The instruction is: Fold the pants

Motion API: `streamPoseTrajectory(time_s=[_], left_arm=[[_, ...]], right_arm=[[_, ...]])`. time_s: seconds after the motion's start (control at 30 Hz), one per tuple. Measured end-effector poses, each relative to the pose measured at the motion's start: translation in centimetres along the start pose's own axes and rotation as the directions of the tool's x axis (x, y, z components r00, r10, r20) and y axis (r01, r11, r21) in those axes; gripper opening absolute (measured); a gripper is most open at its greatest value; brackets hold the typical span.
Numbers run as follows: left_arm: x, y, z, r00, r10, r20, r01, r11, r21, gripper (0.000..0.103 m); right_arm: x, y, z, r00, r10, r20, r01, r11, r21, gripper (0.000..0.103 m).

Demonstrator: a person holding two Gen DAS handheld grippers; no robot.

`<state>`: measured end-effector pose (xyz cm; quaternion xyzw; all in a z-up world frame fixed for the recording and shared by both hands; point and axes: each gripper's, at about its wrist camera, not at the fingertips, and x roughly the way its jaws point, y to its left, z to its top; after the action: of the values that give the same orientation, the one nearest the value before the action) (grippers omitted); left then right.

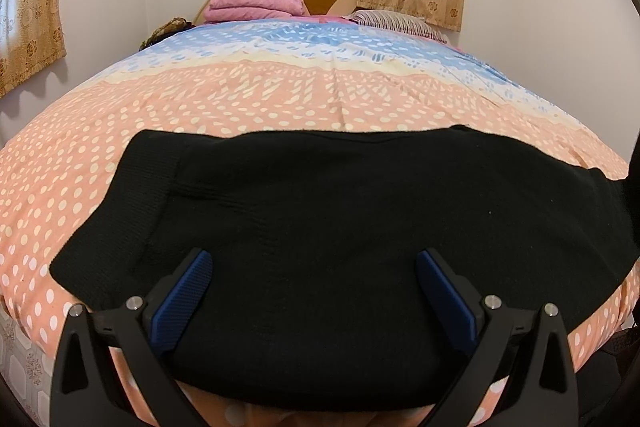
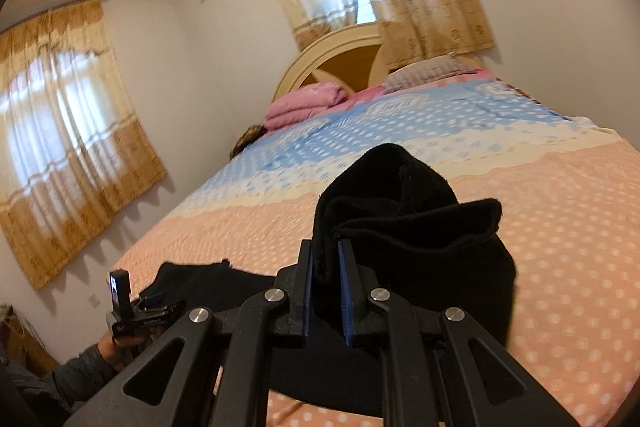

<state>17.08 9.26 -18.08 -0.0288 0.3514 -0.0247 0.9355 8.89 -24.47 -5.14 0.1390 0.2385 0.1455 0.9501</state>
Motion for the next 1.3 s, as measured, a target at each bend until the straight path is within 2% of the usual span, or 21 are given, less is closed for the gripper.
streamPoseTrajectory(time_s=[0.13, 0.3, 0.43, 0.53, 0.63, 0.67, 0.7, 0.77, 0.87, 1.0, 1.07, 1.1, 1.13, 1.23, 1.3], left_arm=[[-0.2, 0.0, -0.1, 1.000, -0.002, 0.003, 0.002, 1.000, -0.001, 0.103], [-0.4, 0.0, -0.1, 1.000, -0.002, 0.003, 0.002, 1.000, -0.002, 0.103], [-0.7, -0.5, -0.2, 1.000, -0.009, 0.006, 0.009, 1.000, -0.001, 0.103], [-1.8, -1.7, 0.2, 0.999, -0.031, 0.026, 0.030, 0.999, 0.021, 0.103], [-2.6, -3.2, 0.8, 0.997, -0.064, 0.039, 0.063, 0.997, 0.047, 0.103], [-2.8, -4.0, 1.0, 0.995, -0.088, 0.039, 0.085, 0.995, 0.056, 0.103], [-2.9, -4.9, 1.3, 0.993, -0.116, 0.034, 0.113, 0.991, 0.068, 0.103], [-3.0, -6.5, 1.8, 0.987, -0.160, 0.015, 0.157, 0.983, 0.092, 0.103], [-3.1, -10.0, 2.5, 0.971, -0.240, -0.012, 0.239, 0.961, 0.139, 0.103], [-2.6, -15.1, 3.2, 0.937, -0.344, -0.065, 0.350, 0.916, 0.198, 0.101], [-2.0, -17.6, 3.4, 0.917, -0.386, -0.102, 0.399, 0.892, 0.214, 0.089], [-1.5, -19.1, 3.5, 0.904, -0.408, -0.131, 0.428, 0.877, 0.220, 0.087], [-1.0, -20.7, 3.5, 0.894, -0.420, -0.155, 0.446, 0.865, 0.231, 0.083], [0.2, -23.9, 3.8, 0.876, -0.439, -0.197, 0.478, 0.842, 0.250, 0.083], [1.1, -25.0, 4.0, 0.866, -0.449, -0.220, 0.493, 0.839, 0.229, 0.080]], right_arm=[[3.6, 2.2, -1.1, 0.997, 0.009, -0.079, -0.012, 0.999, -0.039, 0.011], [8.0, 4.9, -3.9, 0.980, 0.007, -0.197, -0.028, 0.994, -0.105, 0.011], [10.4, 6.3, -6.7, 0.961, -0.030, -0.274, -0.022, 0.983, -0.185, 0.011], [11.6, 6.2, -8.2, 0.934, -0.027, -0.356, -0.054, 0.975, -0.215, 0.013], [12.0, 5.9, -9.0, 0.913, -0.059, -0.403, -0.045, 0.969, -0.243, 0.015], [11.8, 5.7, -8.9, 0.909, -0.052, -0.414, -0.051, 0.971, -0.235, 0.021], [11.6, 5.6, -8.8, 0.909, -0.044, -0.414, -0.056, 0.972, -0.227, 0.032], [10.3, 5.5, -8.5, 0.915, -0.020, -0.403, -0.072, 0.975, -0.212, 0.041], [7.7, 4.7, -7.9, 0.928, -0.010, -0.373, -0.076, 0.973, -0.217, 0.042], [4.8, 2.2, -7.5, 0.952, -0.065, -0.299, 0.006, 0.981, -0.196, 0.042], [3.5, 0.2, -7.3, 0.962, -0.090, -0.258, 0.053, 0.987, -0.149, 0.043], [3.1, -0.7, -7.2, 0.965, -0.106, -0.241, 0.079, 0.990, -0.119, 0.043], [2.8, -1.7, -7.0, 0.966, -0.127, -0.227, 0.109, 0.990, -0.091, 0.044], [2.4, -3.6, -6.6, 0.971, -0.154, -0.181, 0.153, 0.988, -0.017, 0.044], [2.5, -4.1, -6.6, 0.974, -0.149, -0.169, 0.152, 0.988, 0.005, 0.044]])
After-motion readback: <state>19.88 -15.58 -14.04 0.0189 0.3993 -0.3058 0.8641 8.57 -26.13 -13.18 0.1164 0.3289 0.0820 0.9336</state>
